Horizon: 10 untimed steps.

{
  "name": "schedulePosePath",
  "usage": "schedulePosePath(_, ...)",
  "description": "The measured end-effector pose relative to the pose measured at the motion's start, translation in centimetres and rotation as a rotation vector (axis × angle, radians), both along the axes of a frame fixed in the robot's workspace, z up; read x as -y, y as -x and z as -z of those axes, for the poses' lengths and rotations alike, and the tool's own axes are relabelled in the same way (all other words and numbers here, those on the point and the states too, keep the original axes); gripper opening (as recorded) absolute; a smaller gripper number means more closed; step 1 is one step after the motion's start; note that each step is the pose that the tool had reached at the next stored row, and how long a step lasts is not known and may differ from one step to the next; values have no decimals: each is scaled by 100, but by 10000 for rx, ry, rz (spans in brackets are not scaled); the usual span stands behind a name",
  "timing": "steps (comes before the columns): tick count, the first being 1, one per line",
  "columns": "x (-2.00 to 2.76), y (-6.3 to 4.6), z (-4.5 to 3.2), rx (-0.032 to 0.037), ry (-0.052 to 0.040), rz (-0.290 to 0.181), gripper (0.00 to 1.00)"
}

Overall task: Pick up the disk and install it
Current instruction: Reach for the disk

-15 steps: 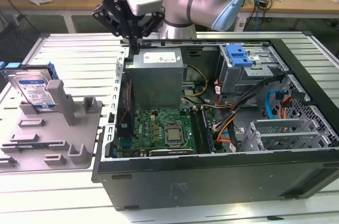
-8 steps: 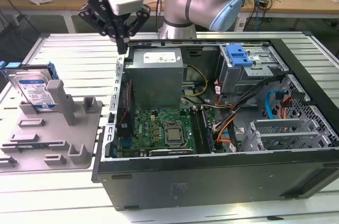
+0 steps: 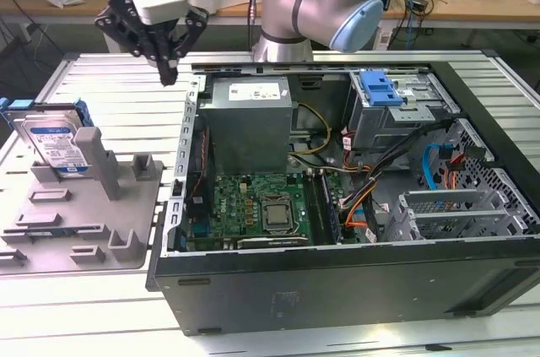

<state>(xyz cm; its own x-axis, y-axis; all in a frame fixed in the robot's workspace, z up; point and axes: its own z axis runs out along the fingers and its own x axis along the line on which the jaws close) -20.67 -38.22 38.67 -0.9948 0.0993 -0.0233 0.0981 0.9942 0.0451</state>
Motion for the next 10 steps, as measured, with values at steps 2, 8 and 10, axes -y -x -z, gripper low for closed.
schedulePosePath(2, -10, 70, 5, 0, 0, 12, 11)
schedulePosePath(8, -47, 380, 19, 0, -1, 46, 11)
schedulePosePath(10, -57, 463, 23, 0, -1, 59, 11)
